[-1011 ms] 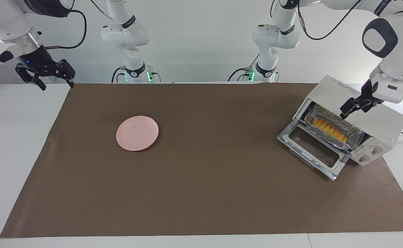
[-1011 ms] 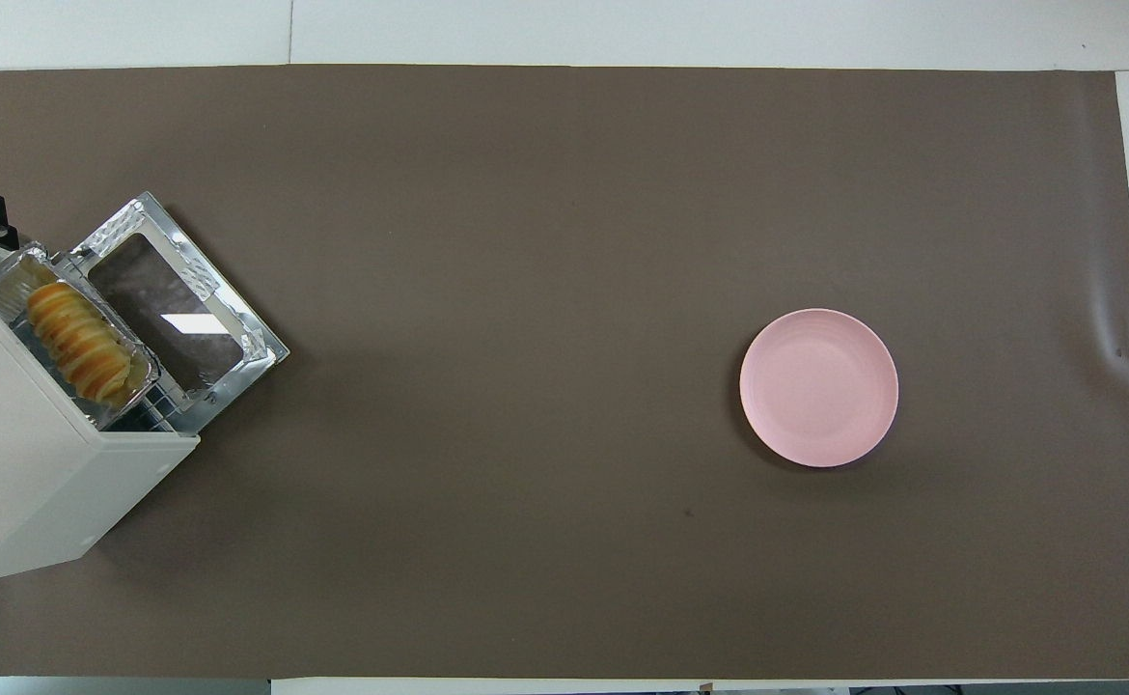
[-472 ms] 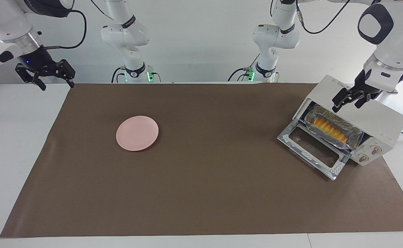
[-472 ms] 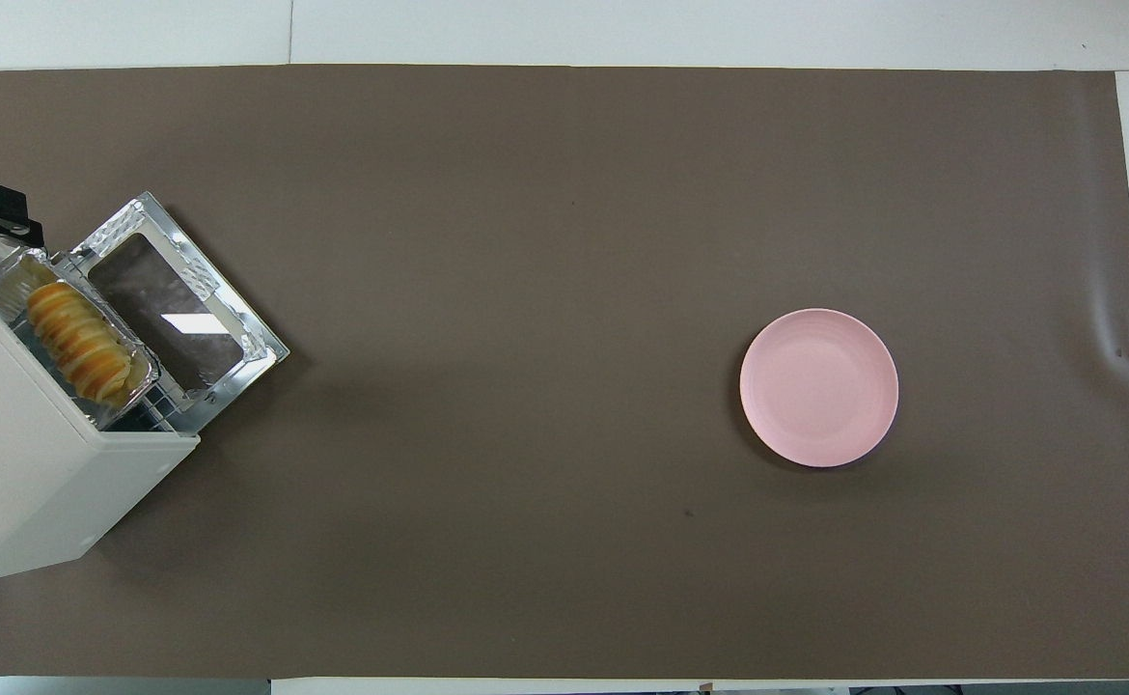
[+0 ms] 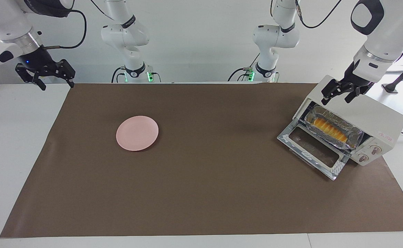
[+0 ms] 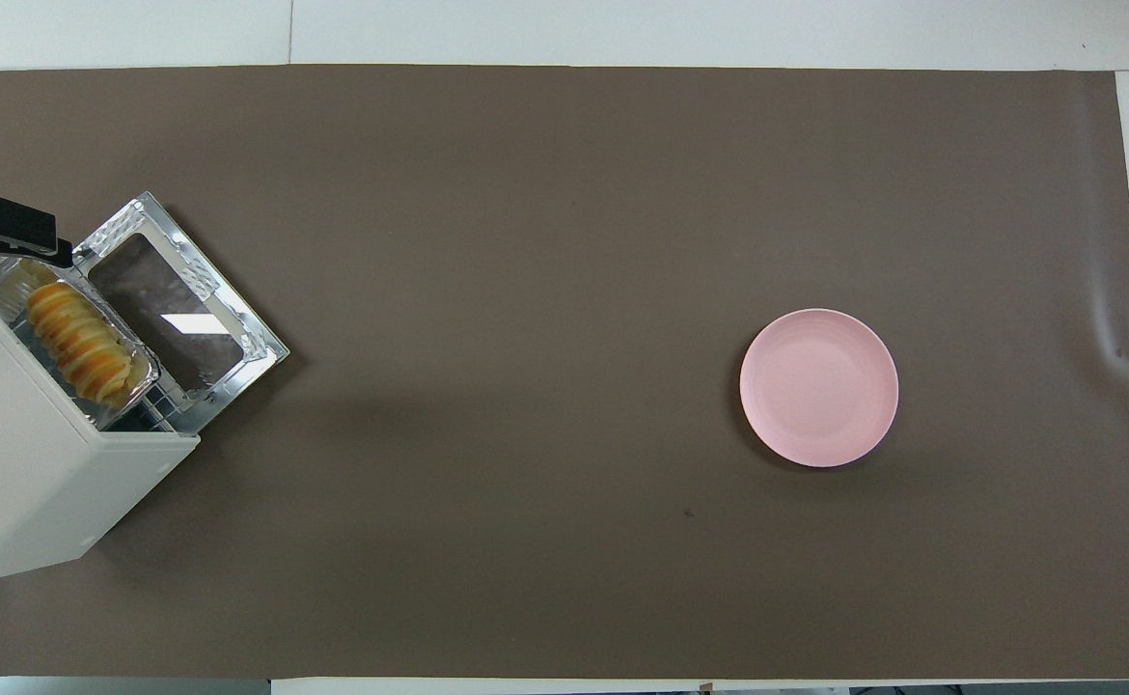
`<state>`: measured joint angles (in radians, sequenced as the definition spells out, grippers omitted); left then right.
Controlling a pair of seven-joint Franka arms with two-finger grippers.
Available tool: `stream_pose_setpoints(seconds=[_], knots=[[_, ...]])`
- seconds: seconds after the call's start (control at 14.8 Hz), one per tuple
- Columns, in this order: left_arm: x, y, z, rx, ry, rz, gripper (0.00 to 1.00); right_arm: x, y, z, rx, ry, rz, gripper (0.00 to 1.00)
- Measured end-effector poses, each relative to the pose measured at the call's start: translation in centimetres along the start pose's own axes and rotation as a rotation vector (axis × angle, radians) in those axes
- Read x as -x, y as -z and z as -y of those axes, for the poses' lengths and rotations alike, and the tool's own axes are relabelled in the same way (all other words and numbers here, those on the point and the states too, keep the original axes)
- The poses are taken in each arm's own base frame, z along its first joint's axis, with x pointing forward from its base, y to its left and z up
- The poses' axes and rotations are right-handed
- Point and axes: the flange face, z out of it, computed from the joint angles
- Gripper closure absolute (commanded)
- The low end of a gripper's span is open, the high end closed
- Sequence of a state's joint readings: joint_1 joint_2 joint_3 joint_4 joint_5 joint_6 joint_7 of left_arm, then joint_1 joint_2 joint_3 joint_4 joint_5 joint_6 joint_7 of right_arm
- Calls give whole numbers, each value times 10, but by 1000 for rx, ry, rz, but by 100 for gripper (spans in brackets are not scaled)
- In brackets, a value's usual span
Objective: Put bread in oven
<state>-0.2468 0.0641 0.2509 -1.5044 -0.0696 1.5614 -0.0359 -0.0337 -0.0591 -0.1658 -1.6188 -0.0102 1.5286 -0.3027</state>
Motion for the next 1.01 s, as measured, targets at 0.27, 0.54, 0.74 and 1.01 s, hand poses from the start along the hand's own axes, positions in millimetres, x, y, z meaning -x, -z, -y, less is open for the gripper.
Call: stream_pose_setpoints(seconds=[0.27, 0.54, 0.74, 1.01], knots=[[18, -10, -16, 9, -35, 51, 0, 0, 0, 0, 0, 0, 0, 0], [25, -17, -27, 10, -59, 68, 0, 0, 0, 0, 0, 0, 0, 0], [26, -19, -26, 10, -62, 74, 0, 0, 0, 0, 0, 0, 0, 0], [31, -22, -27, 8, -66, 109, 0, 0, 0, 0, 0, 0, 0, 0]])
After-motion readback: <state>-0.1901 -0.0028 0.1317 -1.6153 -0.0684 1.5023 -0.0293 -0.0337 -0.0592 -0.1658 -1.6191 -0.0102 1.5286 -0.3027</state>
